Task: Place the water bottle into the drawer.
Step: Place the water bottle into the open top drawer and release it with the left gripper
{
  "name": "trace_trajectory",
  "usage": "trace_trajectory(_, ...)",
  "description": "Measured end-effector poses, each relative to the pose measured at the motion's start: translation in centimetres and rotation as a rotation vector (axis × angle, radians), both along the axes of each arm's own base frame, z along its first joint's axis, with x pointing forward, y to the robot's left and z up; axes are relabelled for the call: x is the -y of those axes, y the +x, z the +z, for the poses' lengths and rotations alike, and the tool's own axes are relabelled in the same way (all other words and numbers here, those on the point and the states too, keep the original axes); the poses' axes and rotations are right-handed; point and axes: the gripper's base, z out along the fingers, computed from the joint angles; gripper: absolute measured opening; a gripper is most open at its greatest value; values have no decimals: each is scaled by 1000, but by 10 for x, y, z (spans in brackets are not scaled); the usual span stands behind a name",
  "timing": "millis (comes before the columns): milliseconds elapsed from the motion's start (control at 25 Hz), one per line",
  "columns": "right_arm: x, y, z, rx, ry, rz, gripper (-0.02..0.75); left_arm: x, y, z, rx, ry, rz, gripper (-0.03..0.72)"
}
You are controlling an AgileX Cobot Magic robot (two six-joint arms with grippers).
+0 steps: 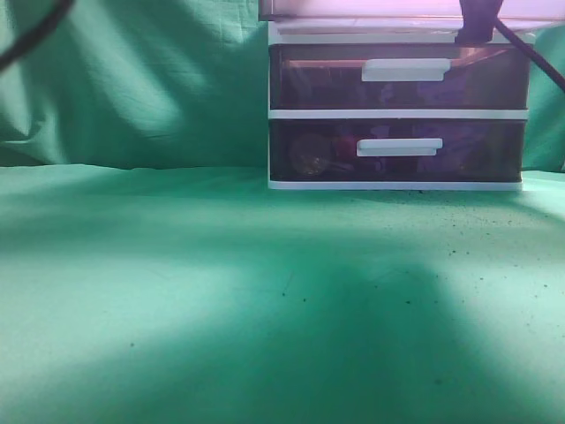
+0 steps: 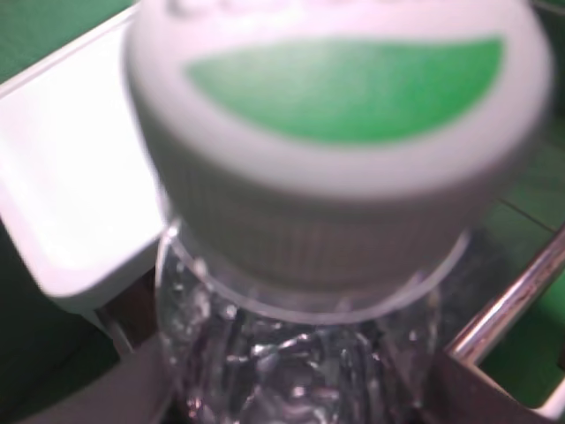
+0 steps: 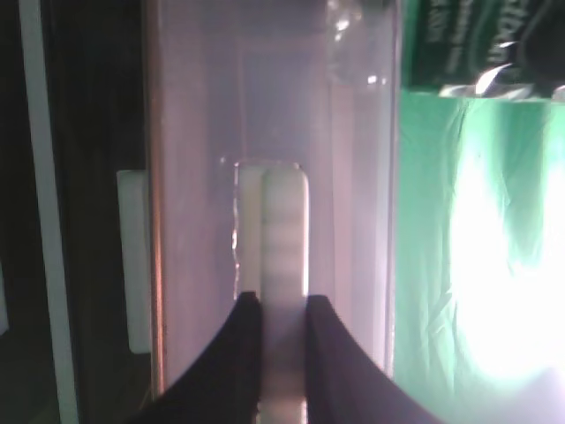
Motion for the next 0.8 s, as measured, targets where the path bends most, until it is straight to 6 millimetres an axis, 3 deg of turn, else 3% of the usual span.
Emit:
trace_trajectory(160, 0, 0, 1, 0, 1, 1, 99, 4, 15, -20, -46, -24, 38, 276)
trace_trajectory(280, 0, 0, 0, -2, 1, 0, 99, 2, 22, -30, -106, -77, 71, 410)
trace_trajectory(400, 0, -1, -1, -9, -4, 2, 99, 4, 24, -27, -103, -148, 64, 588)
trace_trajectory(480, 0, -1, -1, -9, -5, 1, 99, 9, 22, -22, -87, -202, 44, 657)
trace_trajectory(800, 1, -1, -2, -11, -5, -1, 99, 31, 16, -11, 17, -354, -36, 646)
